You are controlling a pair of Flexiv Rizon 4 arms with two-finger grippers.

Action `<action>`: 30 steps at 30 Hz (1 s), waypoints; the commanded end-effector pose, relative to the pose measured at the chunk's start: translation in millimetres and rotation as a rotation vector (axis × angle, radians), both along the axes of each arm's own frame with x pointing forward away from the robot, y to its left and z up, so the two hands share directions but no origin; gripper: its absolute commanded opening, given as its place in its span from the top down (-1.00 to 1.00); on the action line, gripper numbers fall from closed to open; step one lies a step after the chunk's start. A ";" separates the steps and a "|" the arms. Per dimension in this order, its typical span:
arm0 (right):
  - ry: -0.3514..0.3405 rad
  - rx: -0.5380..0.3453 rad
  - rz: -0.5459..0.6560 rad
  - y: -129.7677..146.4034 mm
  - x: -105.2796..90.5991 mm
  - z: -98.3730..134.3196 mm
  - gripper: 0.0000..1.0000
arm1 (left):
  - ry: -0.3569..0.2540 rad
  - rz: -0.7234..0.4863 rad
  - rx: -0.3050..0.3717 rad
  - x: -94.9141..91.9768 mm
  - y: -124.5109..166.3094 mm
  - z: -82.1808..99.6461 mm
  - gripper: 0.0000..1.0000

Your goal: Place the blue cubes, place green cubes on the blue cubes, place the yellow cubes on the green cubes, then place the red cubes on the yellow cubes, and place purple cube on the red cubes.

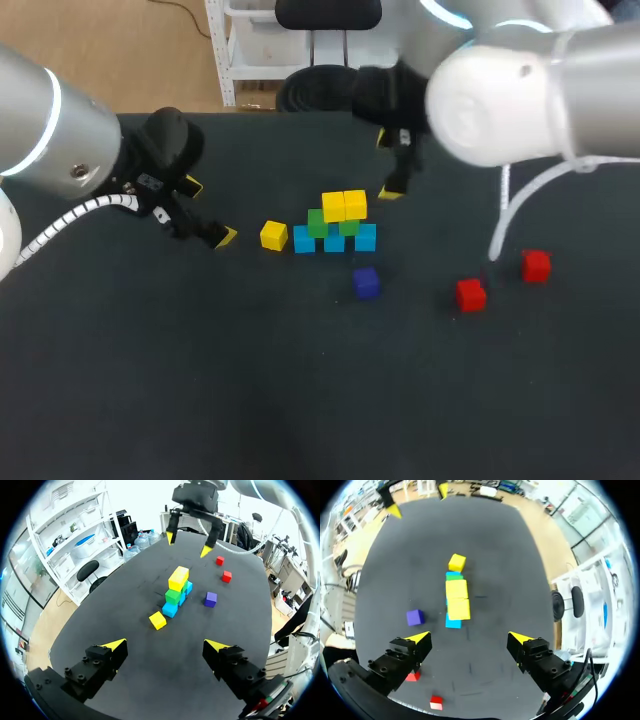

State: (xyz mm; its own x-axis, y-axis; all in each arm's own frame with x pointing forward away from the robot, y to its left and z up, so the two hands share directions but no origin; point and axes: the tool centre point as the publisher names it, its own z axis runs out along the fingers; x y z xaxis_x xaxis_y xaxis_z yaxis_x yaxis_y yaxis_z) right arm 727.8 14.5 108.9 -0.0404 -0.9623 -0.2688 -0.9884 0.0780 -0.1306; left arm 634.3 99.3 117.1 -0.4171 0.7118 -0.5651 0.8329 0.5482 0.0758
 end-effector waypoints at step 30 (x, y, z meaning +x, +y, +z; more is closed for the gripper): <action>-0.111 0.415 -0.147 -106.6 18.6 60.2 -1.00 | -0.001 -0.004 -0.004 0.0 1.6 -0.3 -1.00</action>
State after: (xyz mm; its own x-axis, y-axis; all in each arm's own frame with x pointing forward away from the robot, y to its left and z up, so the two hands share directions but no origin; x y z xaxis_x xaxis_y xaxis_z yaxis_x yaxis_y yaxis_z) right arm 744.6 -84.3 164.8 -0.1409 -0.7832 -0.6056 -0.9329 0.3099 -0.1837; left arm 634.3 99.3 117.1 -0.4171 0.7118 -0.5651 0.8329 0.5482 0.0758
